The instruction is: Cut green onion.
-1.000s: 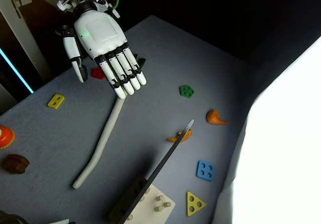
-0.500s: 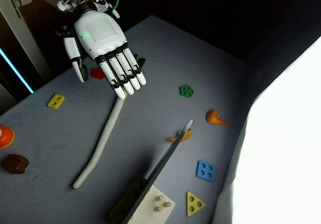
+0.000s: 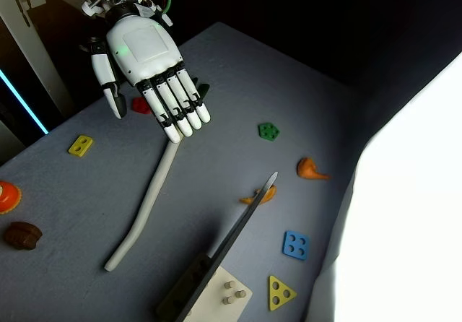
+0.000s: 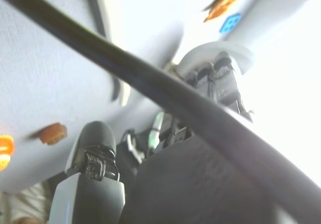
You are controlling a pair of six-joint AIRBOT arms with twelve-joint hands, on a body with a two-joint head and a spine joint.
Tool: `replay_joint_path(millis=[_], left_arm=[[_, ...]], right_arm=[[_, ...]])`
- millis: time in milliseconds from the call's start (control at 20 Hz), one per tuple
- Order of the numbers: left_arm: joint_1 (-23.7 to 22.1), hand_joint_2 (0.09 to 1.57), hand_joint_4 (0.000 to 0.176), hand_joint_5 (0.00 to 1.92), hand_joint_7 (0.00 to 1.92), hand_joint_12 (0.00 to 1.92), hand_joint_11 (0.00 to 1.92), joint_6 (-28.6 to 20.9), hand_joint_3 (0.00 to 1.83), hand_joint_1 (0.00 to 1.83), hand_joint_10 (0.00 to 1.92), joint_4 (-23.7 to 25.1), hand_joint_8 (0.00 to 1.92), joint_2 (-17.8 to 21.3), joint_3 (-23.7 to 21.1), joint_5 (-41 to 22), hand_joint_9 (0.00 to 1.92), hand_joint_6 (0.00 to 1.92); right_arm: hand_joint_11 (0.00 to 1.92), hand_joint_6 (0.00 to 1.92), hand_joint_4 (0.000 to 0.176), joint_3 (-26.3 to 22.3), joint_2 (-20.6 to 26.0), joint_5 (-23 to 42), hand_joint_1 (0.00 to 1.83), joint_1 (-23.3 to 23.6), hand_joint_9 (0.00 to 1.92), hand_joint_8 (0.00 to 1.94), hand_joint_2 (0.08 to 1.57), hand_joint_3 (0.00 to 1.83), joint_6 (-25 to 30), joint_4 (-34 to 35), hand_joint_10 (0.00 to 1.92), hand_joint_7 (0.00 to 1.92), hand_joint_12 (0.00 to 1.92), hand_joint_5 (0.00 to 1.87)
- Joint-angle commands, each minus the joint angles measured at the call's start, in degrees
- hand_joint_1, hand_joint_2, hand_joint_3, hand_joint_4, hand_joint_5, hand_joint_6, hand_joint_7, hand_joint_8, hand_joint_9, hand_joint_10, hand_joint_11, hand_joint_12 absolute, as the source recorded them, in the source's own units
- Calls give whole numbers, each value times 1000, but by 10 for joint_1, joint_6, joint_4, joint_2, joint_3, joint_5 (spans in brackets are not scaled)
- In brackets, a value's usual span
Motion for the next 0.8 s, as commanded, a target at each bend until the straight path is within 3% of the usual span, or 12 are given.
replay_joint_path(millis=[0,250,300,450,500,550,600,650,700,750], left_arm=[[-2,1352,0,15,3,0,0,2,4,100,0,49,0,2,-3,12,0,1],[-3,1353,0,27,3,0,0,2,3,103,0,49,1,2,-5,12,0,5],[-5,1357,0,19,0,0,0,2,4,91,0,48,0,2,-5,13,0,2],[-8,1355,0,44,13,0,0,2,3,96,0,47,5,2,-6,16,0,12],[-9,1349,0,74,57,2,5,2,0,138,13,46,17,2,-6,16,37,20],[-9,1337,0,107,106,35,24,2,0,191,11,46,3,2,-6,17,82,11],[-10,1332,0,202,241,433,4,2,0,186,2,45,0,2,-6,17,220,1],[-10,1333,0,251,321,679,0,2,0,162,14,44,11,2,-6,18,292,9],[-10,1333,0,262,340,752,0,2,0,155,14,44,10,2,-7,18,308,8],[-11,1326,0,536,640,1219,78,2,0,180,114,42,52,2,-7,20,599,61]], right_arm=[[0,0,69,-11,18,81,925,8,0,0,796,0,2,12,0,0,0,0],[0,0,64,-128,103,81,926,8,0,0,790,0,-6,0,0,0,0,0],[0,0,71,-159,126,92,947,8,0,0,804,0,-6,0,0,0,0,0],[0,0,51,-228,175,101,729,8,0,0,822,0,-24,0,0,0,0,0],[0,13,30,-249,188,102,388,7,114,26,958,10,-33,0,27,177,250,121],[0,42,24,-278,209,102,261,7,256,35,1014,11,-42,0,80,342,702,247],[62,128,0,-300,225,102,165,6,552,88,1072,12,-47,0,241,675,1282,581],[118,171,0,-322,242,102,149,4,652,99,1106,7,-56,0,355,836,1445,757],[130,180,0,-354,265,101,146,0,674,100,1113,6,-74,0,382,870,1479,795],[274,259,0,-375,279,101,130,-3,710,241,1163,10,-93,0,896,1063,1713,999]])
